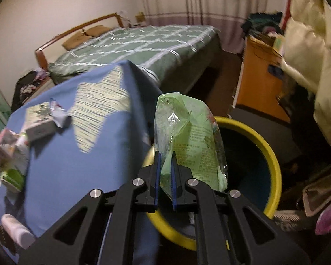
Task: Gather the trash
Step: 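Carry the green wrapper over the bin and open the right gripper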
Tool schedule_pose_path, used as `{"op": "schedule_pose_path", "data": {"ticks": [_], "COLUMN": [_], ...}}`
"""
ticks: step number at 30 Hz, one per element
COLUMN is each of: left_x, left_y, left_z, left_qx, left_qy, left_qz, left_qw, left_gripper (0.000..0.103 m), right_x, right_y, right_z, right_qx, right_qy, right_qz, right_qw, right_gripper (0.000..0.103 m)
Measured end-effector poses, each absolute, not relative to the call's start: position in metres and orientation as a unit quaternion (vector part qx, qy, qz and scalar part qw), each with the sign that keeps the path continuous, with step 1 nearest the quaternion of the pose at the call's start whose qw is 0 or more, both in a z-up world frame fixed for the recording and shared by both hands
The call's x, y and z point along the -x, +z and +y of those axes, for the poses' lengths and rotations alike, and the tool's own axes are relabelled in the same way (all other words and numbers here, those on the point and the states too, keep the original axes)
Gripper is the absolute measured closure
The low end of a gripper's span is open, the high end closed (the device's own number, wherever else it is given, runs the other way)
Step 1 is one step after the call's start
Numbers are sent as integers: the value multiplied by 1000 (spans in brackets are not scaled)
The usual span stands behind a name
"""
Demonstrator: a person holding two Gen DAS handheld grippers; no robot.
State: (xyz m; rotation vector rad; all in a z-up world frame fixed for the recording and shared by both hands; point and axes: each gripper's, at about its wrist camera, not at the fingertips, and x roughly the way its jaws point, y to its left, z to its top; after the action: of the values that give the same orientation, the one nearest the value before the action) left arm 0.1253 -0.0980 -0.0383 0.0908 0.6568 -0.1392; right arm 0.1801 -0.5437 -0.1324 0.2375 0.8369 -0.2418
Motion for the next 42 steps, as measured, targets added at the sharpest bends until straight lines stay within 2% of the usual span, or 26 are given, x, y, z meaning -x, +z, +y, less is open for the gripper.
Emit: {"op": "schedule_pose_path", "data": {"ticks": [5, 7, 11, 18, 21, 39, 42], "left_x": [-121, -120, -120, -113, -109, -87, -87], "left_y": [-45, -46, -46, -56, -68, -143, -146], "left_z": [-105, -105, -104, -105, -103, -102, -101], "left_qx": [-54, -55, -55, -60, -67, -82, -80], "left_qy": [-67, -66, -66, -68, -64, -78, -81], "left_qz": [333, 333, 334, 348, 363, 450, 453], "left_qw": [939, 939, 939, 933, 927, 886, 884], "left_gripper": [5, 5, 5, 5, 5, 5, 11], "right_x": [-174, -171, -165, -158, -154, -139, -139], "right_y": [-150, -154, -155, -148, -147, -134, -134], "right_z": [-563, -568, -571, -568, -561, -534, -534], "right_qx": [-126, -128, -127, -127, -128, -128, -128], "right_qy": [-132, -137, -149, -152, -147, -126, -124], "right_qz": [415, 414, 407, 396, 392, 376, 377], "right_qw": [891, 891, 892, 896, 899, 909, 909], "right_gripper": [92, 87, 68, 67, 63, 58, 58]}}
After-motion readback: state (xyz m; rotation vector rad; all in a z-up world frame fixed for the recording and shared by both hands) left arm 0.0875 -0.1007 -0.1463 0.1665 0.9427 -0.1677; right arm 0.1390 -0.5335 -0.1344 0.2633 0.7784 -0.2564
